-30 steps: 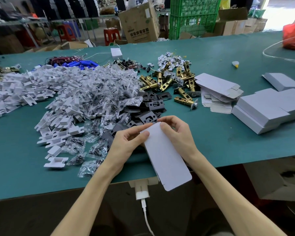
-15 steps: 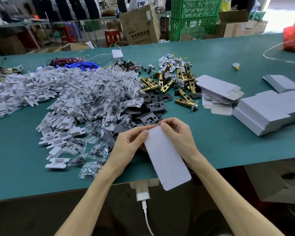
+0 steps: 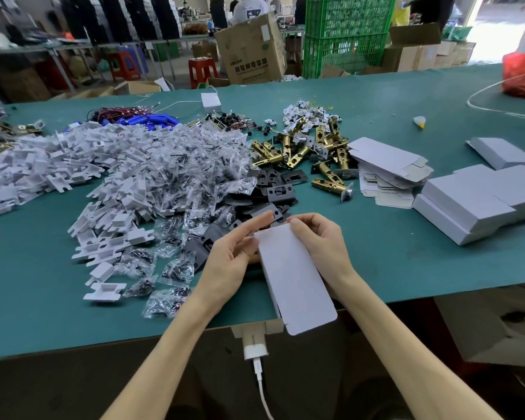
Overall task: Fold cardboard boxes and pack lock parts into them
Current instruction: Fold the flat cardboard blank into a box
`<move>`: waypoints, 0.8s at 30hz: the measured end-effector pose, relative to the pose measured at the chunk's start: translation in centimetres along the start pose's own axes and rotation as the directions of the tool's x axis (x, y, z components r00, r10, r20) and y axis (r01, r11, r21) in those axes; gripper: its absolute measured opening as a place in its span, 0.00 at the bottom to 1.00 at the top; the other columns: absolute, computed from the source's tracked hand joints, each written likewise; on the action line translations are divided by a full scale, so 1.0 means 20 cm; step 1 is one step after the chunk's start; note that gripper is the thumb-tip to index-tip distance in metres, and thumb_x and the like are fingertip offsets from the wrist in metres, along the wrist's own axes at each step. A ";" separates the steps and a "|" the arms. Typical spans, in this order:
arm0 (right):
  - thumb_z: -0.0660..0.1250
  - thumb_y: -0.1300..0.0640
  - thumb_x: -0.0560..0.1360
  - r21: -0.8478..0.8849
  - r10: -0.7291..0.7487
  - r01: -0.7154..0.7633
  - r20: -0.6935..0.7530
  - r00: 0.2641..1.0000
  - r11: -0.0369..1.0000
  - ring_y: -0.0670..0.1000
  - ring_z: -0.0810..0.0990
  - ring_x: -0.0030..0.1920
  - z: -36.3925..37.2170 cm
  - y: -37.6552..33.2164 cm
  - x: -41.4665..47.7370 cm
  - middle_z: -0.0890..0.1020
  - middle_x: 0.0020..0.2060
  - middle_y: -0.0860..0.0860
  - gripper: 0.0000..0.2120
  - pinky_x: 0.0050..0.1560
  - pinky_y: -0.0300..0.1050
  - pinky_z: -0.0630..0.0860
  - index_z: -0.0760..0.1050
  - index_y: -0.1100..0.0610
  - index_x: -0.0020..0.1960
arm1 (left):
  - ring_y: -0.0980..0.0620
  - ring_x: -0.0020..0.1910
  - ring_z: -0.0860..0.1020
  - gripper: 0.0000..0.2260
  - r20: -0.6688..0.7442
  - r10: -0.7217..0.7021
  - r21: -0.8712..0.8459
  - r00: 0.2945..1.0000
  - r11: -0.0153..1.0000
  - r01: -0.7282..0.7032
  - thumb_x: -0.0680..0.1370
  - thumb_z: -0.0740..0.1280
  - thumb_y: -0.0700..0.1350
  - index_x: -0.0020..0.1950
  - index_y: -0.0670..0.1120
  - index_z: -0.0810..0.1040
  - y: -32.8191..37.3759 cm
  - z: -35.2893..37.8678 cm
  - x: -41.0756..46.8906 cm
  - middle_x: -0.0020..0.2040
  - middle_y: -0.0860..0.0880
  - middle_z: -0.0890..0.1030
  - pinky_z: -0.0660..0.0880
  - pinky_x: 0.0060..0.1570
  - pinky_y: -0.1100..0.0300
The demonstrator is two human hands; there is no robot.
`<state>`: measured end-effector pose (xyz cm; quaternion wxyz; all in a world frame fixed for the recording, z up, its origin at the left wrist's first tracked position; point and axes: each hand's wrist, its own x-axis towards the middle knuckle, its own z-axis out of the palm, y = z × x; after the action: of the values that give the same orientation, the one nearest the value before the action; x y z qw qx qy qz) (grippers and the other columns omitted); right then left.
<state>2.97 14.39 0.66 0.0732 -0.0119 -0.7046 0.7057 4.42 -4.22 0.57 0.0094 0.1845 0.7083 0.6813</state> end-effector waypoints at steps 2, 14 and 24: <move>0.68 0.58 0.81 -0.006 0.010 -0.010 -0.013 1.000 1.000 0.43 0.81 0.40 0.00 0.00 0.00 0.85 0.44 0.51 0.04 0.39 0.35 0.76 0.81 0.57 0.50 | 0.55 0.72 0.75 0.29 0.037 0.025 0.048 0.999 0.999 -0.026 0.80 0.54 0.21 0.69 0.46 0.80 0.00 -0.01 0.00 0.73 0.54 0.78 0.76 0.67 0.55; 0.62 0.51 0.85 0.141 0.038 -0.058 0.139 0.990 0.988 0.59 0.86 0.37 0.03 -0.03 -0.02 0.85 0.41 0.60 0.16 0.33 0.48 0.83 0.77 0.65 0.56 | 0.56 0.50 0.85 0.14 -0.198 -0.079 0.004 0.977 0.997 0.081 0.74 0.77 0.52 0.56 0.48 0.85 -0.03 -0.01 0.00 0.52 0.51 0.88 0.77 0.49 0.66; 0.68 0.49 0.77 0.108 -0.126 0.103 0.224 0.966 0.989 0.50 0.84 0.54 0.01 -0.03 -0.03 0.86 0.53 0.53 0.17 0.56 0.42 0.79 0.80 0.59 0.60 | 0.55 0.53 0.85 0.12 -0.096 -0.093 -0.017 0.991 0.996 0.092 0.76 0.74 0.50 0.58 0.49 0.84 -0.01 0.01 0.00 0.54 0.50 0.88 0.78 0.53 0.66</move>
<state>3.53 14.16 1.17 0.0322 0.1143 -0.6732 0.7299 4.51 -3.98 0.28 0.0079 0.1184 0.7115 0.6926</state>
